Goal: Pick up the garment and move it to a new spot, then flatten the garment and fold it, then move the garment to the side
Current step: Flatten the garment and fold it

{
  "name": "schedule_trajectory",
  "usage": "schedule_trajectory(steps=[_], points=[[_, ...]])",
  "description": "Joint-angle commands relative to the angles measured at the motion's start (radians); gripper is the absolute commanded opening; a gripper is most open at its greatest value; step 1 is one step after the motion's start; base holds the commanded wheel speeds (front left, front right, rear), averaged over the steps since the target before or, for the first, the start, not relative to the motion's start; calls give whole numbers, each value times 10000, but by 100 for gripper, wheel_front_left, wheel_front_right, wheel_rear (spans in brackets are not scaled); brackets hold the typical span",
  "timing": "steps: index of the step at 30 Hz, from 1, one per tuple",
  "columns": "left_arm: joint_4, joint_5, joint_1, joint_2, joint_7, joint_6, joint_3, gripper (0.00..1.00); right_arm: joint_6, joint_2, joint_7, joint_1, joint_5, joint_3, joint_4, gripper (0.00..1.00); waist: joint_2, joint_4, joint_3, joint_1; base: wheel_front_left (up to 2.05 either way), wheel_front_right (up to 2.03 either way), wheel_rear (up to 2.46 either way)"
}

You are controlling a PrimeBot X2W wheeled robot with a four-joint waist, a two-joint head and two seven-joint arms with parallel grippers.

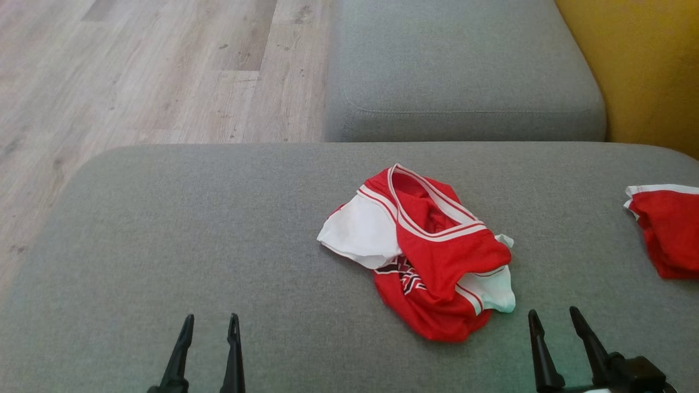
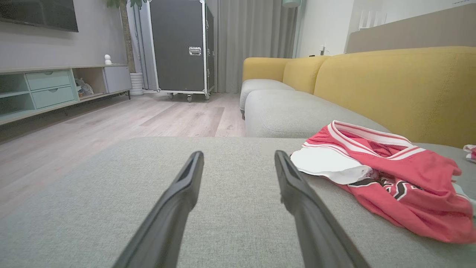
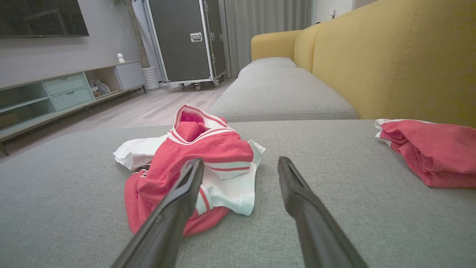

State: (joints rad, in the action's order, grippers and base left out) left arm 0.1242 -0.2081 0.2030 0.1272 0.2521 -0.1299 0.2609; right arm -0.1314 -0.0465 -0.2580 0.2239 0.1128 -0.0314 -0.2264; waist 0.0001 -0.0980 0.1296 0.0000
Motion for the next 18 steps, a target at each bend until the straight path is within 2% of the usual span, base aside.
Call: schedule_trajectory(steps=[1, 10, 18], points=[[-235, 131, -533, -108, 97, 116, -397, 100, 7, -78, -38, -322, -105, -251, 353, 100, -1, 12, 8, 0, 0, 0, 0], [455, 418, -787, -258, 97, 542, -247, 100, 7, -54, -38, -355, -126, -429, 411, 100, -1, 311, -24, 0, 0, 0, 0], [1893, 1057, -3150, -577, -740, 908, 1087, 100, 7, -319, -38, -706, -185, -716, 752, 100, -1, 1811, -784, 0, 0, 0, 0]])
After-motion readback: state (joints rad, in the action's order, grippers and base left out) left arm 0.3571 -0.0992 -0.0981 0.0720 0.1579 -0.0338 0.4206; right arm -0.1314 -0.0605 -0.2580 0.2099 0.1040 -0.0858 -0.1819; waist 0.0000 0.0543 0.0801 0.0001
